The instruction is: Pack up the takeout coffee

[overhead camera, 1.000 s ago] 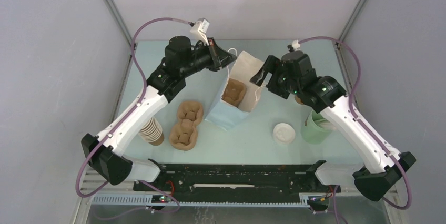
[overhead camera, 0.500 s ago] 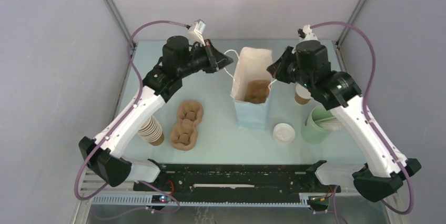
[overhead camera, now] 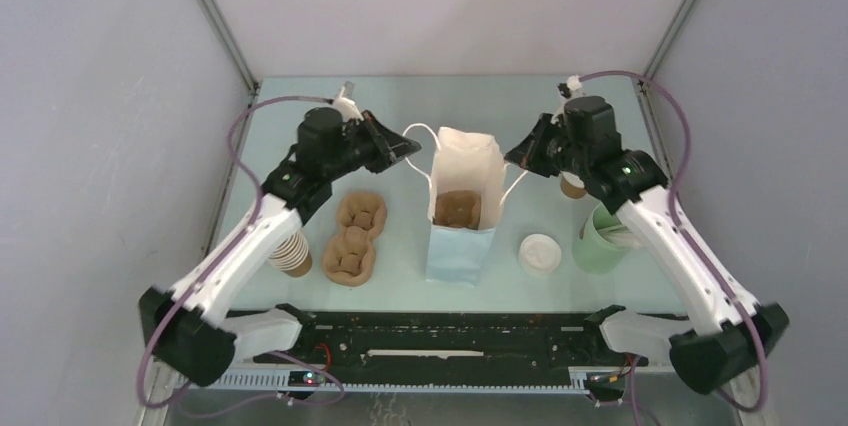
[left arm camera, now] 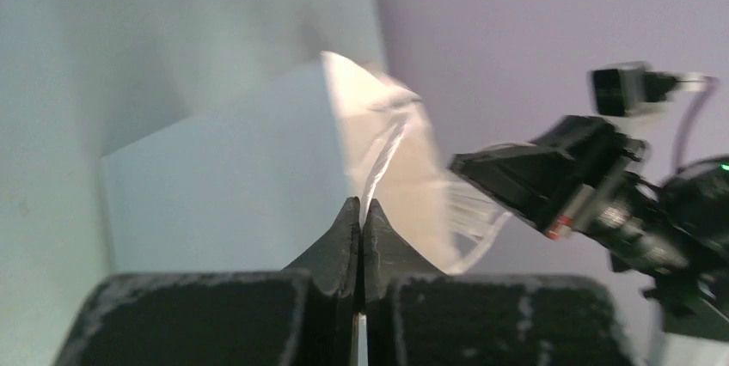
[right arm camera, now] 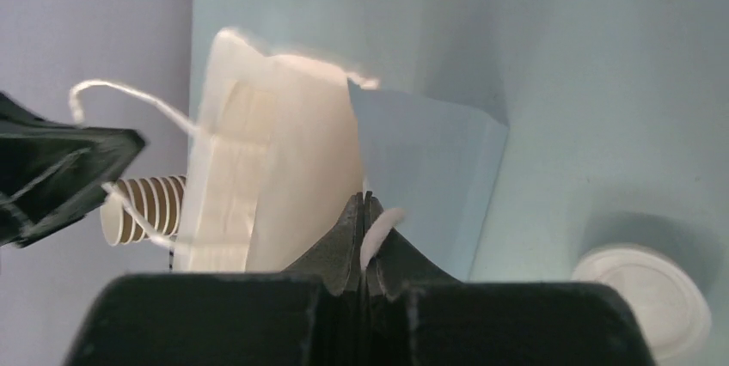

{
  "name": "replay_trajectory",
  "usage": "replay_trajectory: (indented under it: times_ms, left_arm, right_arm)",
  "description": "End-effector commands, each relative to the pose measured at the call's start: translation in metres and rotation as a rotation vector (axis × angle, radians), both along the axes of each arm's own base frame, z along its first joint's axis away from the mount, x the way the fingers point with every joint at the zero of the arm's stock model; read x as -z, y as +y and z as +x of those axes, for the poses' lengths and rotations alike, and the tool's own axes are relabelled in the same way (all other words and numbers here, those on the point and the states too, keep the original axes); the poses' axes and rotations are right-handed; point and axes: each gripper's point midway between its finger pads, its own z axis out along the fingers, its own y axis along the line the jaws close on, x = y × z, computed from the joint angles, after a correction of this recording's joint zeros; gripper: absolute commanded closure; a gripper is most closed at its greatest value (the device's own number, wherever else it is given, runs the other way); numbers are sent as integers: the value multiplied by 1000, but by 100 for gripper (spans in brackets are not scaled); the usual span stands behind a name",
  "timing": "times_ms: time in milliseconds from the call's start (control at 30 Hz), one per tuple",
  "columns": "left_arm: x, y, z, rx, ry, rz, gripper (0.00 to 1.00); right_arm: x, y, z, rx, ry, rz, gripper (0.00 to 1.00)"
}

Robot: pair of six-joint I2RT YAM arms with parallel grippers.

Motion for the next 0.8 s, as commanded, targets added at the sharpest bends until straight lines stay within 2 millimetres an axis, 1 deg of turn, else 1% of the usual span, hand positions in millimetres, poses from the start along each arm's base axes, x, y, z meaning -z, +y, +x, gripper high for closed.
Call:
replay_trajectory:
  times_ms: [0,67,100,133,167,200,233,267,300,333,367,433,467,500,533,567,600,667,767]
  left_arm:
    - [-3,-7,-1,49,50,-25,100]
    - [-52,1,-14,27,-70,-26,100]
    - [-70,6,-21,21,-109,-35,100]
    - [-85,10,-26,16,-141,-50,100]
    - [-93,13,-30,12,-157,-56,100]
    - [-94,15,-32,5,-161,-54,100]
    - [-87,17,-31,-4,-150,-42,100]
    - [-75,18,-30,-12,-131,-29,100]
    - [-60,19,-27,-23,-105,-12,100]
    - [-39,19,-22,-34,-68,9,100]
    - [-19,19,-17,-43,-34,27,100]
    - [25,19,-9,-43,69,65,100]
    - [41,19,-6,-39,110,76,100]
    - [49,18,-4,-29,133,82,100]
    - [52,17,-3,-23,137,89,100]
    - [49,17,-1,-21,123,94,100]
    - [43,17,-1,-16,105,93,100]
    - [22,17,-2,-1,31,91,100]
    - [-13,18,-9,28,-90,89,100]
  right_arm:
    - [-53,30,-4,-138,-84,145,100]
    - [-82,41,-20,-183,-149,126,100]
    - [-94,43,-26,-197,-173,111,100]
    - [-103,43,-30,-198,-191,102,100]
    - [-108,42,-33,-193,-201,101,100]
    - [-113,40,-36,-188,-213,109,100]
    - [-115,39,-36,-179,-224,117,100]
    - [-114,37,-37,-170,-232,122,100]
    - [-109,35,-36,-162,-234,121,100]
    - [-100,35,-34,-152,-224,112,100]
    - [-87,34,-30,-142,-203,103,100]
    - [-51,32,-20,-125,-127,75,100]
    - [-33,30,-14,-114,-85,60,100]
    - [-19,28,-10,-109,-45,54,100]
    - [-6,27,-6,-110,-14,51,100]
    - [-3,28,-4,-114,-5,53,100]
    - [-5,30,-2,-127,-14,61,100]
    - [-20,38,-5,-170,-76,82,100]
    - [-46,50,-11,-235,-178,118,100]
